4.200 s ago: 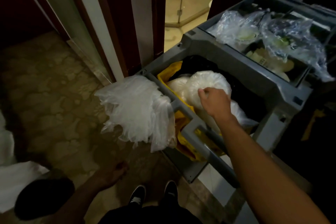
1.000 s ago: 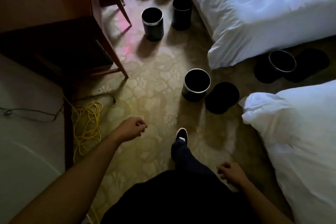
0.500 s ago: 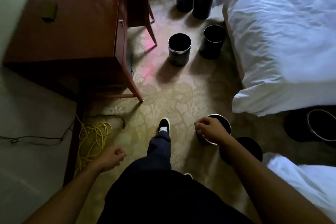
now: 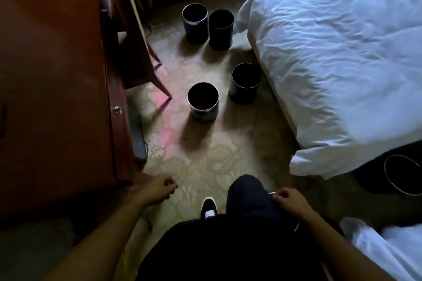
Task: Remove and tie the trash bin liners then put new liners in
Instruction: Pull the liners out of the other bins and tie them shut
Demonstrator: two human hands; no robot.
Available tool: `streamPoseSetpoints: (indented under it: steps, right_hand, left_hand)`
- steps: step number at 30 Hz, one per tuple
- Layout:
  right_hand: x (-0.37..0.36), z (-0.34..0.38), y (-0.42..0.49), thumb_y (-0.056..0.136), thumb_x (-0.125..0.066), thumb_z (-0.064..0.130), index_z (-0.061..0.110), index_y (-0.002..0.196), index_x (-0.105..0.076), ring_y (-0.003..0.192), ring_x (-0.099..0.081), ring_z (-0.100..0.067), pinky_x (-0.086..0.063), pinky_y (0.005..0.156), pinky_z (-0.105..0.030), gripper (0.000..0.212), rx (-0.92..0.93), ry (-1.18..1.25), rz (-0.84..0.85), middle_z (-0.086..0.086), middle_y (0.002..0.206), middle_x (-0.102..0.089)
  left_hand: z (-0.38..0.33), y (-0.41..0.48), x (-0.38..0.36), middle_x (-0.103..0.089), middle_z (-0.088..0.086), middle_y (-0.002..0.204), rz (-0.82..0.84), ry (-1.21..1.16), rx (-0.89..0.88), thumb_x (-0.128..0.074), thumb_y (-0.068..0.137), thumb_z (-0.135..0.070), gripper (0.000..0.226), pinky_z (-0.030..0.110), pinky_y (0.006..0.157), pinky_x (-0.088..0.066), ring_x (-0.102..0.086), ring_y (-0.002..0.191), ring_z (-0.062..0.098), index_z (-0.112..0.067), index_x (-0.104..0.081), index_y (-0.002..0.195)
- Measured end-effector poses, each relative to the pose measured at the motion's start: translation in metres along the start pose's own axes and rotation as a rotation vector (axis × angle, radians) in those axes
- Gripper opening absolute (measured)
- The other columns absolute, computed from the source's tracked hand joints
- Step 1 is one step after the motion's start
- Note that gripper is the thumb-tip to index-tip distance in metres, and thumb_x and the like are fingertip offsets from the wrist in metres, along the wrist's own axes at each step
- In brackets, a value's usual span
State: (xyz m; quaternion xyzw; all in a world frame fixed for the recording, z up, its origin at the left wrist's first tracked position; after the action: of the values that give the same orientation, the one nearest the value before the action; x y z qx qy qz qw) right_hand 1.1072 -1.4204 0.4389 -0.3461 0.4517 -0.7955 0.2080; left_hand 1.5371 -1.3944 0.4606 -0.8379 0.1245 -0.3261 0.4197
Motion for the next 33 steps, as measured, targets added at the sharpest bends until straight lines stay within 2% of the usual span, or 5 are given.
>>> streamPoseSetpoints:
  steps: [9, 16, 19, 22, 33]
  right_hand:
    - [0.094, 0.067, 0.119, 0.097, -0.062, 0.015, 0.009, 0.092, -0.071, 0.077, -0.068, -0.027, -0.059, 0.078, -0.045, 0.012, -0.088, 0.112, -0.052, -0.017, 0.087, -0.073]
    - [0.192, 0.264, 0.224, 0.098, -0.064, 0.026, 0.020, 0.092, -0.068, 0.082, -0.069, -0.017, -0.056, 0.073, -0.031, 0.009, 0.120, -0.091, 0.013, -0.005, 0.092, -0.072]
    - [0.224, 0.373, 0.253, 0.098, -0.063, 0.023, 0.022, 0.093, -0.066, 0.083, -0.067, -0.014, -0.051, 0.068, -0.025, 0.006, 0.271, -0.130, 0.040, -0.002, 0.095, -0.069]
    - [0.240, 0.476, 0.277, 0.096, -0.066, 0.022, 0.021, 0.089, -0.069, 0.083, -0.068, -0.017, -0.056, 0.082, -0.033, 0.008, 0.387, -0.146, 0.047, -0.002, 0.093, -0.071]
    - [0.253, 0.654, 0.341, 0.093, -0.066, 0.020, 0.012, 0.091, -0.072, 0.073, -0.067, -0.016, -0.055, 0.076, -0.033, 0.010, 0.281, -0.049, -0.082, 0.000, 0.082, -0.071]
  left_hand:
    - [-0.151, 0.144, 0.133, -0.072, 0.000, 0.088, -0.087, 0.003, -0.062, -0.056, 0.099, -0.018, 0.015, 0.028, 0.062, -0.050, -0.068, 0.075, 0.016, -0.022, -0.069, 0.093]
    - [-0.166, 0.193, 0.209, -0.070, 0.004, 0.080, -0.223, -0.135, 0.116, -0.055, 0.097, -0.007, 0.020, 0.038, 0.070, -0.055, -0.063, 0.068, 0.018, -0.016, -0.070, 0.086]
    - [-0.155, 0.202, 0.232, -0.069, 0.006, 0.075, -0.265, -0.206, 0.198, -0.056, 0.095, -0.003, 0.019, 0.030, 0.063, -0.049, -0.061, 0.065, 0.017, -0.010, -0.071, 0.085]
    - [-0.143, 0.215, 0.255, -0.071, 0.007, 0.077, -0.284, -0.254, 0.274, -0.057, 0.095, -0.005, 0.018, 0.027, 0.062, -0.048, -0.062, 0.065, 0.015, -0.010, -0.072, 0.087]
    - [-0.175, 0.355, 0.432, -0.074, -0.008, 0.085, -0.186, -0.012, 0.166, -0.063, 0.090, -0.013, 0.014, 0.026, 0.078, -0.050, -0.067, 0.086, 0.012, -0.017, -0.075, 0.083]
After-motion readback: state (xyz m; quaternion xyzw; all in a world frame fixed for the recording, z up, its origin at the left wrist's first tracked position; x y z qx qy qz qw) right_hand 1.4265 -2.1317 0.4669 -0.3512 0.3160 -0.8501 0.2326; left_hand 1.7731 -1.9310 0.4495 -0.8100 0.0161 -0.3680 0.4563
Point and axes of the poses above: each hand's wrist, its own y-axis towards the middle knuckle, its own x-axis out of the back of the hand, z = x × y, the point moved 6 cm from there along y, towards the middle knuckle
